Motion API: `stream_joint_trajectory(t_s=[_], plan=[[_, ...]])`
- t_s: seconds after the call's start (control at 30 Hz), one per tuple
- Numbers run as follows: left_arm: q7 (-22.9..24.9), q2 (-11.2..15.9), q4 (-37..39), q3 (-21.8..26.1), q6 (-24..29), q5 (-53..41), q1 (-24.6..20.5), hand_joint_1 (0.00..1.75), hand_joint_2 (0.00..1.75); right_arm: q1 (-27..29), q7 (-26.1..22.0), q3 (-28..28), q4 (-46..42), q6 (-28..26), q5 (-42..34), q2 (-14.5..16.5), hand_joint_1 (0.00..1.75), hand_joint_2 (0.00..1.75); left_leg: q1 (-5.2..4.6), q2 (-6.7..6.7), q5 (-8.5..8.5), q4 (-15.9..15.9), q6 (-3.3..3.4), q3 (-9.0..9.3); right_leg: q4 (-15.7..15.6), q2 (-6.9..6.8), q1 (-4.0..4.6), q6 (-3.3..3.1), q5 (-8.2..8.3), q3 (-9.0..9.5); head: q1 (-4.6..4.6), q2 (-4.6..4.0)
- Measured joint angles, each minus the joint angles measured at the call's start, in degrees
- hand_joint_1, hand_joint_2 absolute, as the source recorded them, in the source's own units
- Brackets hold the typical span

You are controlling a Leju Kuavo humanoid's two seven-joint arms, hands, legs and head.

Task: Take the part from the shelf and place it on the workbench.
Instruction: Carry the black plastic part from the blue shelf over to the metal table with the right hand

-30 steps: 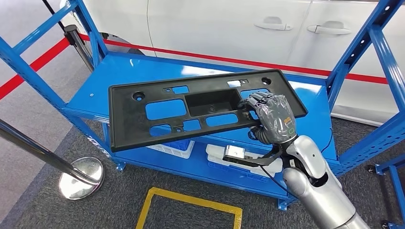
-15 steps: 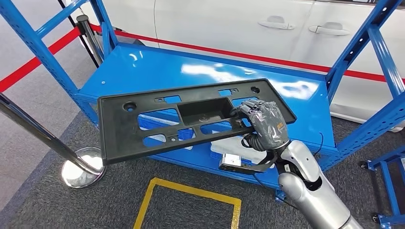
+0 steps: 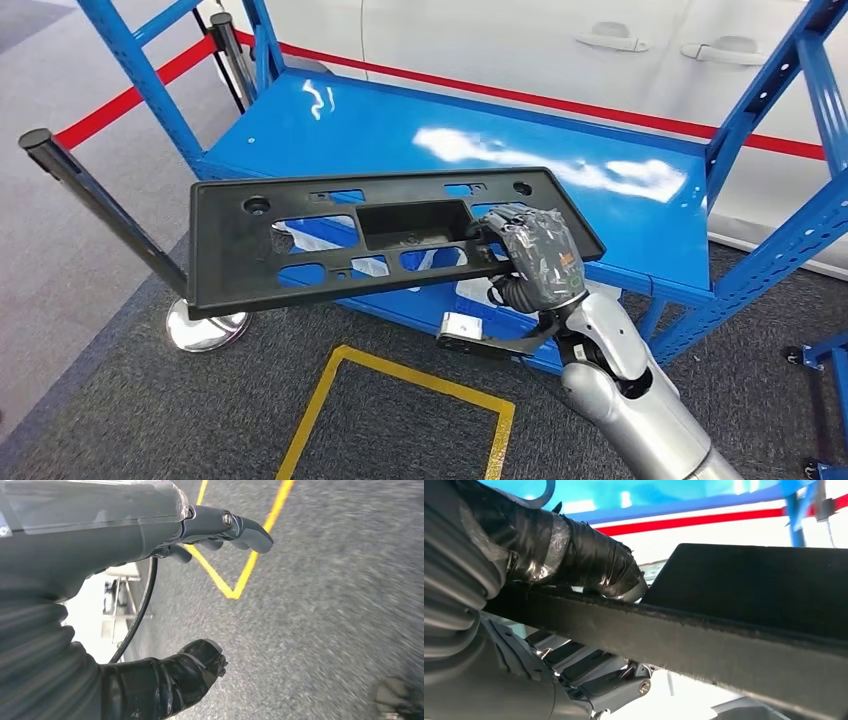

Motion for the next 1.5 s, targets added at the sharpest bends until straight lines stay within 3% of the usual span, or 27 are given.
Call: stream_joint_trajectory(t_s=[0.03,0.1,0.17,0.23,0.3,0.33,0.4,0.47,0.5,0.53,0.6,0.7,0.73,0.8,0.83,0.9,0.97,1.0,1.07,1.13,1.17,1.23,1.3,1.33,1.4,1.43,1.5], plan=[[0.04,0.11,-0.32,0.37,-0.26,-0.31,-0.03,0.0,1.75,-0.39,0.49,0.46,0.26,-0.06,0.04,0.53,1.75,1.75,0.05,0.14,0.84,0.51,-0.14,0.76,0.11,-0.7,0.01,0.08,0.45,-0.71,-0.01,0.0],[0.02,0.39,-0.64,0.9,-0.41,-0.8,-0.13,0.0,1.75,-1.16,1.05,0.91,0.65,-0.15,-0.01,1.21,1.75,1.75,0.08,1.02,3.88,-4.43,-0.09,5.46,0.31,-2.09,0.03,0.33,1.28,-1.87,-0.01,0.0],[-0.14,0.74,-0.72,1.27,-0.17,-1.21,-0.31,0.0,1.75,-1.98,1.29,1.07,0.84,-0.27,-0.09,1.61,1.75,1.75,-0.29,2.69,4.26,-12.65,0.38,11.38,0.38,-3.26,0.13,0.85,2.02,-2.49,0.04,0.0],[-0.52,1.25,-0.56,1.47,0.49,-1.72,-0.43,0.0,1.75,-2.95,1.6,1.23,1.06,-0.38,-0.14,1.95,1.75,1.75,-0.86,3.18,3.55,-16.71,1.2,13.41,0.08,-4.39,0.14,1.56,2.84,-2.49,0.01,0.0],[-0.92,1.98,0.07,1.61,1.41,-2.39,-0.48,0.0,1.75,-3.96,2.13,1.43,1.47,-0.4,-0.16,2.22,1.75,1.75,-0.95,2.36,4.71,-17.47,2.21,12.72,-0.29,-4.72,0.01,2.34,3.34,-2.42,-0.06,0.0],[-1.08,2.37,0.55,1.64,1.83,-2.73,-0.57,0.0,1.75,-4.37,2.39,1.49,1.67,-0.44,-0.16,2.27,1.75,1.75,-0.83,1.99,5.44,-17.82,2.69,12.37,0.13,-3.71,-0.03,2.65,2.47,-2.66,-0.09,0.0],[-1.59,2.97,1.66,1.66,2.67,-3.31,-0.88,0.0,1.75,-4.93,2.8,1.54,1.99,-0.65,-0.17,2.02,1.75,1.75,-0.62,1.37,7.02,-18.26,3.59,11.24,4.03,-0.62,-0.01,2.91,-2.21,-3.9,-0.04,0.0],[-2.46,3.4,2.88,1.64,3.68,-3.92,-1.21,0.0,1.75,-5.0,3.12,1.48,1.99,-1.09,-0.43,0.89,1.75,1.75,-0.89,0.46,8.33,-18.03,4.16,9.42,11.03,1.02,0.11,2.7,-7.23,-5.55,-0.03,0.0],[-2.96,3.5,3.57,1.61,4.24,-4.23,-1.3,0.0,1.75,-4.84,3.15,1.34,1.79,-1.32,-0.76,-0.08,1.75,1.75,-1.05,-0.14,8.93,-17.83,4.27,8.44,13.78,1.22,0.17,2.57,-8.11,-5.82,-0.04,0.0],[-3.45,3.53,4.22,1.57,4.76,-4.51,-1.36,0.0,1.75,-4.58,3.03,1.04,1.46,-1.54,-1.15,-1.25,1.75,1.75,-1.17,-0.84,9.5,-17.57,4.29,7.48,14.82,1.31,0.27,2.41,-7.66,-5.28,-0.03,0.0],[-4.43,3.41,5.36,1.49,5.64,-4.95,-1.42,0.0,1.75,-3.88,2.49,-0.1,0.46,-1.81,-2.05,-3.82,1.75,1.75,-1.27,-2.22,10.44,-16.86,4.2,5.7,10.87,2.02,0.61,1.79,-4.71,-1.34,-0.03,0.0],[-5.51,2.72,6.51,1.37,6.39,-5.21,-1.61,0.0,1.75,-2.7,1.61,-2.76,-1.35,-2.35,-3.17,-7.31,1.75,1.75,-1.34,-3.96,11.63,-15.87,3.74,3.91,0.39,4.99,1.02,0.83,-4.01,5.56,-0.07,0.0],[-5.68,2.57,6.83,1.34,6.57,-5.21,-1.64,0.0,1.75,-2.35,1.34,-3.58,-1.89,-2.54,-3.34,-8.27,1.75,1.75,-1.3,-4.47,12.13,-15.82,3.46,3.63,-1.01,5.29,1.09,0.79,-4.37,6.26,-0.08,0.0],[-5.86,2.59,7.29,1.33,6.84,-5.23,-1.63,0.0,1.75,-1.79,1.01,-4.6,-2.68,-2.68,-3.38,-9.58,1.75,1.75,-1.23,-5.43,13.08,-16.08,2.84,3.28,-1.65,4.31,0.96,0.7,-3.61,6.03,-0.05,0.0],[-5.9,2.59,7.53,1.32,6.92,-5.23,-1.64,0.0,1.75,-1.58,0.92,-4.93,-2.98,-2.68,-3.37,-10.08,1.75,1.75,-1.27,-5.01,12.58,-15.74,2.54,2.87,-1.94,3.61,0.78,0.48,-3.04,5.7,-0.1,0.0],[-5.93,2.6,7.88,1.32,7.05,-5.23,-1.78,0.0,1.75,-1.15,0.81,-5.51,-3.56,-2.65,-3.36,-10.86,1.75,1.75,-1.12,-2.66,8.49,-12.3,1.94,1.55,-2.43,2.16,0.38,-0.07,-1.73,4.6,-0.37,0.0],[-5.84,2.57,8.18,1.33,7.17,-5.21,-1.93,0.0,1.75,-0.86,0.69,-6.07,-3.99,-2.62,-3.36,-11.56,1.75,1.75,-0.57,-0.47,3.01,-5.28,1.14,-0.15,-2.38,0.78,0.51,-0.22,-0.68,3.25,-0.61,0.0],[-5.75,2.57,8.34,1.33,7.28,-5.19,-1.98,0.0,1.75,-0.75,0.59,-6.3,-4.09,-2.6,-3.36,-11.82,1.75,1.75,-0.22,-0.04,1.81,-1.99,0.75,-0.63,-2.25,0.05,0.51,-0.11,-0.2,2.52,-0.61,0.0],[-5.6,2.6,8.6,1.33,7.55,-5.18,-2.05,0.0,1.75,-0.6,0.34,-6.62,-4.13,-2.57,-3.34,-12.18,1.75,1.75,0.4,0.4,3.3,0.24,0.1,0.6,-1.85,-1.46,0.47,0.18,0.57,1.06,-0.61,0.0],[-5.5,2.66,8.75,1.33,7.77,-5.16,-2.15,0.0,1.75,-0.53,0.16,-6.85,-4.26,-2.56,-3.3,-12.36,1.75,1.75,0.76,1.63,6.05,-4.89,-0.15,5.51,-1.41,-2.83,0.43,0.65,1.11,-0.14,-0.63,0.0],[-5.47,2.75,8.82,1.34,7.82,-5.15,-2.21,0.0,1.75,-0.48,0.12,-6.97,-4.39,-2.57,-3.28,-12.42,1.75,1.75,0.6,2.61,6.09,-9.03,-0.08,8.63,-1.25,-3.46,0.43,0.96,1.32,-0.56,-0.64,0.0],[-5.41,2.93,9.04,1.35,7.86,-5.07,-2.33,0.0,1.75,-0.38,0.06,-7.38,-4.67,-2.6,-3.25,-12.69,1.75,1.75,0.0,3.93,4.5,-15.48,0.71,12.66,-1.12,-4.78,0.43,1.75,1.88,-0.92,-0.62,0.0],[-5.25,3.09,9.28,1.36,7.87,-5.02,-2.28,0.0,1.75,-0.27,0.03,-7.72,-4.76,-2.61,-3.2,-12.92,1.75,1.75,-0.51,3.15,4.12,-17.57,1.91,12.94,-1.31,-6.11,0.32,2.58,2.49,-0.98,-0.57,0.0],[-5.07,3.14,9.46,1.36,7.88,-5.05,-2.17,0.0,1.75,-0.22,-0.01,-7.78,-4.78,-2.61,-3.17,-12.95,1.75,1.75,-0.54,2.53,4.59,-17.95,2.43,12.78,-1.12,-5.69,0.15,2.95,2.37,-1.08,-0.57,0.0],[-4.62,3.29,9.83,1.37,7.94,-5.14,-2.01,0.0,1.75,-0.03,-0.1,-7.81,-4.82,-2.6,-3.0,-13.06,1.75,1.75,-0.42,1.49,5.65,-18.62,3.51,12.55,1.82,-2.61,-0.05,3.29,-0.02,-2.27,-0.51,0.0],[-4.38,3.4,9.98,1.4,7.99,-5.16,-1.96,0.0,1.75,0.1,-0.06,-7.82,-4.84,-2.52,-2.68,-13.1,1.75,1.75,-0.4,1.01,6.05,-18.63,3.85,12.26,5.03,-0.55,-0.12,3.29,-2.17,-3.55,-0.5,0.0],[-3.97,3.81,10.12,1.6,8.02,-5.02,-1.94,0.0,1.75,0.39,0.44,-7.73,-4.76,-2.29,-1.46,-12.72,1.75,1.75,-0.61,-0.14,6.55,-18.24,4.22,11.32,12.21,1.25,0.01,3.2,-5.79,-6.36,-0.47,0.0]])
